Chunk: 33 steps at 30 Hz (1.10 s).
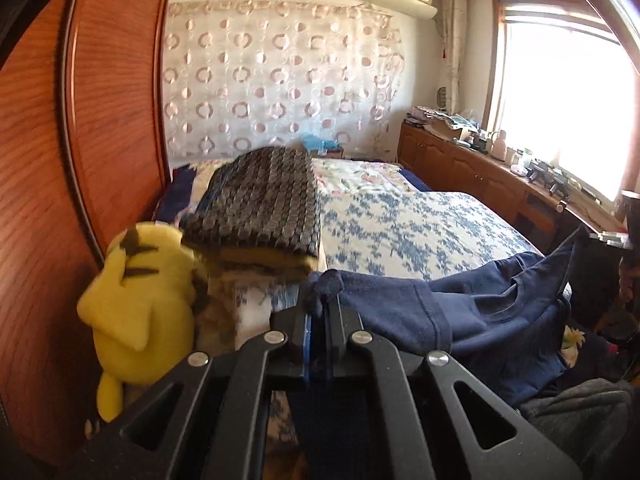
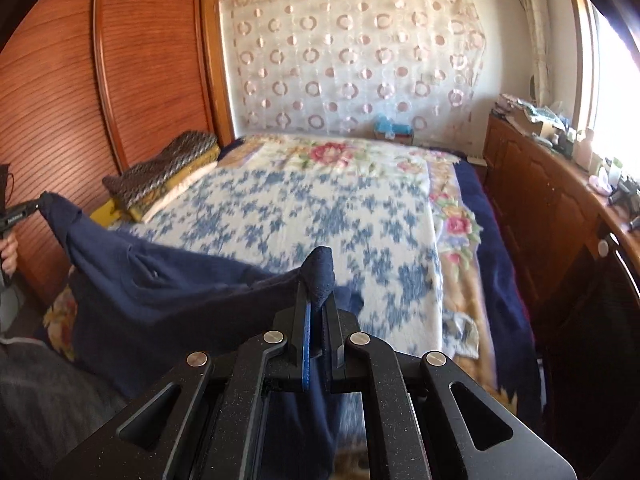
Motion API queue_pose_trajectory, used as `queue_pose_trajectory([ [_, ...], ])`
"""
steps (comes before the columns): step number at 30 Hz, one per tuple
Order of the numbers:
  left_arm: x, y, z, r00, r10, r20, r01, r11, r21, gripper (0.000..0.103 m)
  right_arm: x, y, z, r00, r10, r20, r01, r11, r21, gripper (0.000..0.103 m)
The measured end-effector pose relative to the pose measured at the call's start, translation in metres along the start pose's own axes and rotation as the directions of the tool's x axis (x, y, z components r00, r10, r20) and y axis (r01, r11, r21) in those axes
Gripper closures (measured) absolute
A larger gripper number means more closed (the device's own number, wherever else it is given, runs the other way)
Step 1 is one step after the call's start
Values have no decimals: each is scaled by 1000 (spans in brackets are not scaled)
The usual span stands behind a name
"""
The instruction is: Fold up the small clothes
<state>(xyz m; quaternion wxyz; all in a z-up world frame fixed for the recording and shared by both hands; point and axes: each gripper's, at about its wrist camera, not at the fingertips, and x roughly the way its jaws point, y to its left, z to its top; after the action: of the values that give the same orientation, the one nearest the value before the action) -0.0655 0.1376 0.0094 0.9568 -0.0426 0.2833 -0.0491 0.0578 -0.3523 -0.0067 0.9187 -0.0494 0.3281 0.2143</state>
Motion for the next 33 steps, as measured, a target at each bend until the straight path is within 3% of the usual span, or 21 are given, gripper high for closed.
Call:
queue_pose_trajectory([
  [6, 13, 6, -25, 997, -21, -80, 19, 1000, -23, 97, 28, 4, -37, 993, -4, -120, 5, 1000, 11, 101],
  [8, 14, 7, -25, 996, 26, -86, -28, 999, -18, 85, 31, 4, -42, 991, -12, -133, 14, 1000, 14, 100],
  [10, 13, 9, -21, 997, 28, -72, -29, 999, -22, 71, 30, 2, -37, 993, -23, -118, 24, 1000, 7, 100],
  [12, 14, 13, -17, 996, 50, -70, -52, 998, -32, 58, 26, 2, -26, 996, -29, -89, 28, 1000, -9, 94],
  [15, 19, 20, -13, 997, 57, -60, -60, 997, -48, 46, 21, 6, -10, 998, -46, -41, 44, 998, -51, 84],
  [17, 25, 22, -11, 996, 63, -62, -66, 997, -47, 44, 18, 9, -4, 998, -55, -7, 55, 996, -76, 71],
  [22, 52, 22, -4, 993, 82, -80, -85, 996, -34, 44, 24, 11, 9, 997, -69, 20, 70, 994, -89, 53],
  [33, 111, 24, 13, 986, 73, -152, -73, 997, 7, 44, 98, -1, 0, 993, -63, -97, 56, 995, -78, 51],
])
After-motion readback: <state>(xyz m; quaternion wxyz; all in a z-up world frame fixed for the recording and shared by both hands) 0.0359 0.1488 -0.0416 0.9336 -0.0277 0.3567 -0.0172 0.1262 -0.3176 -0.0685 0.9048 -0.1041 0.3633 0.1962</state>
